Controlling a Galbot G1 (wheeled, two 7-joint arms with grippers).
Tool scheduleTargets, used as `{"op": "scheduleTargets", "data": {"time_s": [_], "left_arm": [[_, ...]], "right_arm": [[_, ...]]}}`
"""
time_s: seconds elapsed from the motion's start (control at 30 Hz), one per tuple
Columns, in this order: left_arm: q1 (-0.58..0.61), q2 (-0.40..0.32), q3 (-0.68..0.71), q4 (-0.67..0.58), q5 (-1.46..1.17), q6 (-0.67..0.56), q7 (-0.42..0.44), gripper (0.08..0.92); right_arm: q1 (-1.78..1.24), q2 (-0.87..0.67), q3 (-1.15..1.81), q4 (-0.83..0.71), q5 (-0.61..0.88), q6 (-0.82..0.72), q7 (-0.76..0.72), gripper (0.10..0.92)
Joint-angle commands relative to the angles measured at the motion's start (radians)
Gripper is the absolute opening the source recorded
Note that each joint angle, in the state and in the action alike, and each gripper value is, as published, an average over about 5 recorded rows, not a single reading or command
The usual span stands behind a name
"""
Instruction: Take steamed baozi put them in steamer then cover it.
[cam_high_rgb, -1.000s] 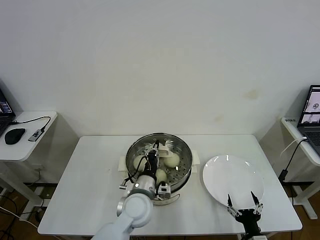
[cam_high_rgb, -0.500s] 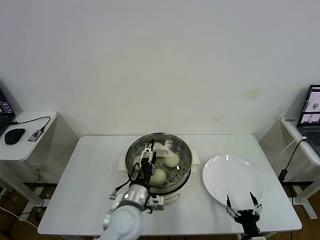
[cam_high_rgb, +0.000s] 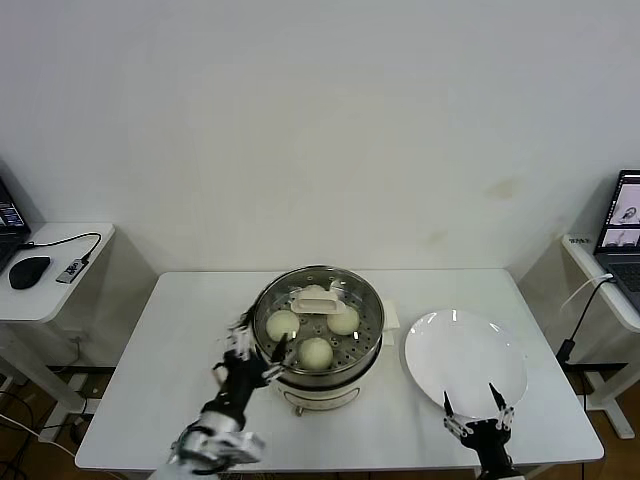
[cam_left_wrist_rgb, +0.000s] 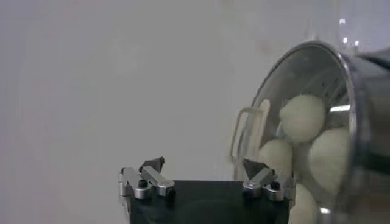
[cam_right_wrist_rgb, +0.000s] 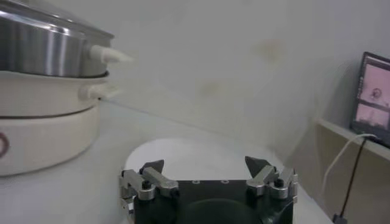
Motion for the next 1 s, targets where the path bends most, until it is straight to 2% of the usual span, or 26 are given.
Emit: {"op": "scheduleTargets", "data": {"time_s": [0.03, 0.3, 0.5, 1.0], "left_arm": [[0.386, -0.074, -0.380, 0.067, -0.888, -0.334, -0.221, 0.823], [0.458, -0.108, -0.353, 0.114, -0.985, -0.371, -0.212, 0.823], [0.468, -0.116, -0.349, 0.142, -0.978, -0.408, -0.165, 0.823], [0.456, -0.130, -0.337, 0.184, -0.909, -0.396, -0.143, 0.823]], "right_arm": [[-0.057, -0.107, -0.066, 0.057, 0.093, 0.014, -0.021, 0.823], [-0.113, -0.148, -0.084, 0.071, 0.155, 0.015, -0.026, 0.823], [-0.116, -0.142, -0.100, 0.059, 0.134, 0.034, -0.020, 0.823], [-0.131, -0.145, -0.127, 0.072, 0.118, 0.030, -0.018, 0.823]]}}
